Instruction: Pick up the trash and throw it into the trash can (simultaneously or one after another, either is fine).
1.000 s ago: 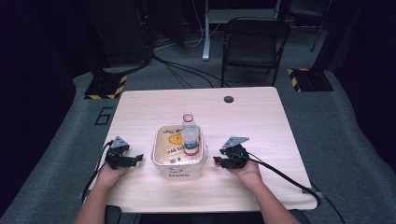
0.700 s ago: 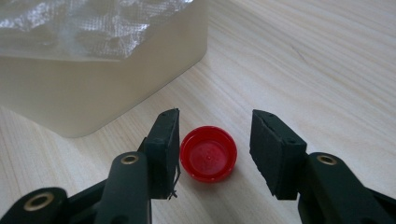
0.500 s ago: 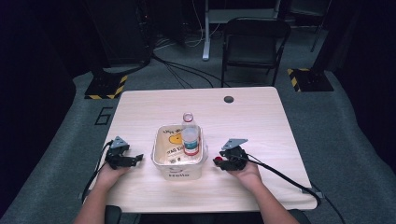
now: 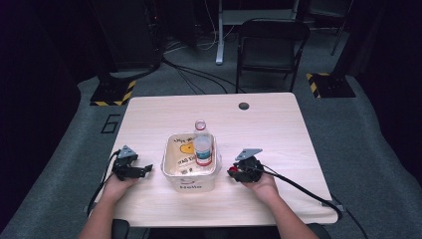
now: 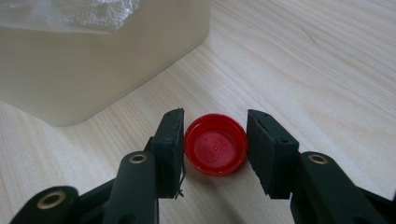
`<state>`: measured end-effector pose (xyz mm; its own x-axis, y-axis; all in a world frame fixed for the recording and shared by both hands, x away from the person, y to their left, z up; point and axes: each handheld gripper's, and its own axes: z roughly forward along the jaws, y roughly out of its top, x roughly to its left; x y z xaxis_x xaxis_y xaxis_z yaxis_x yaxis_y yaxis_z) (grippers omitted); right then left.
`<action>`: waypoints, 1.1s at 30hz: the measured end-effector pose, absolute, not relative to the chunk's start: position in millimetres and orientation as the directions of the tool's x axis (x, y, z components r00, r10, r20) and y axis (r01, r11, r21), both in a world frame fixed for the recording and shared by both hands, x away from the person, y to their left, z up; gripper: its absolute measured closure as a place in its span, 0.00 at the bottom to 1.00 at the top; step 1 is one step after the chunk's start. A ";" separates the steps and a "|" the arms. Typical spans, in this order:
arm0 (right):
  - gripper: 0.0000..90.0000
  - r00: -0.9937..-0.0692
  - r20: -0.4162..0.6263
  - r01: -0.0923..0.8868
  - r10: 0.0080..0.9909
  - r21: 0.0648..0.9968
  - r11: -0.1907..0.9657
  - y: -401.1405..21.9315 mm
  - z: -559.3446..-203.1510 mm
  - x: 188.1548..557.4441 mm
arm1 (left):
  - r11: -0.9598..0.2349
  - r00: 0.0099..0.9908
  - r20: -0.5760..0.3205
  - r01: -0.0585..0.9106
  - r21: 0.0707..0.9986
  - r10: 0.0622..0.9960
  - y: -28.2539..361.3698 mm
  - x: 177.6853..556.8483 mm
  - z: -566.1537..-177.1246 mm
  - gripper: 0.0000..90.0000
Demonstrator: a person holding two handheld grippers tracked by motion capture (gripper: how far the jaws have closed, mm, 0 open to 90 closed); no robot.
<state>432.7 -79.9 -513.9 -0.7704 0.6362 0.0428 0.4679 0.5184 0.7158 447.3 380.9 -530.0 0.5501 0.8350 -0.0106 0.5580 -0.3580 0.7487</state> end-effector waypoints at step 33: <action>0.64 -0.765 0.068 0.467 0.641 0.744 0.478 -92.0 -485.8 431.4 | -0.369 0.555 -0.008 0.564 0.739 0.832 381.4 446.7 -529.0 0.17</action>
<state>431.4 -92.0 -485.8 -0.7649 0.6405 0.0684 0.4667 0.4778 0.7443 446.7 381.4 -529.0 0.5546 0.8321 -0.0084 0.5643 -0.3687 0.7387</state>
